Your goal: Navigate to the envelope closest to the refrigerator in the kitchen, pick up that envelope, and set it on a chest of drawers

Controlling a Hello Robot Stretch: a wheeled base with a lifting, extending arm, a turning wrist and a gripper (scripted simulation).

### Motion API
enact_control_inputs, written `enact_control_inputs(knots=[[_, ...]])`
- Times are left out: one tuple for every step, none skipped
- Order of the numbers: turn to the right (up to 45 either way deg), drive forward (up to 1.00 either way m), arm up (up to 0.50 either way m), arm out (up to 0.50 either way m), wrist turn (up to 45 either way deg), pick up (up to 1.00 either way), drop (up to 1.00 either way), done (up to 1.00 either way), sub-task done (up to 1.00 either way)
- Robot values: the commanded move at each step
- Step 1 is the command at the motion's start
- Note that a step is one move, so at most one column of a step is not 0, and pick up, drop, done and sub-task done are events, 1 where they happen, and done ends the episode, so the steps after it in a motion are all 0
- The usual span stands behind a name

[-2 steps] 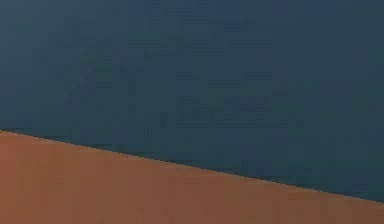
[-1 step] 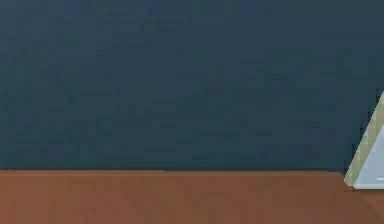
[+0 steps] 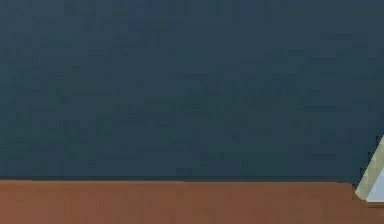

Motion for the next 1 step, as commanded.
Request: enact_control_inputs(knots=[[-45.0, 0.00, 0.00, 0.00, 0.0, 0.00, 0.00, 0.00, 0.00]])
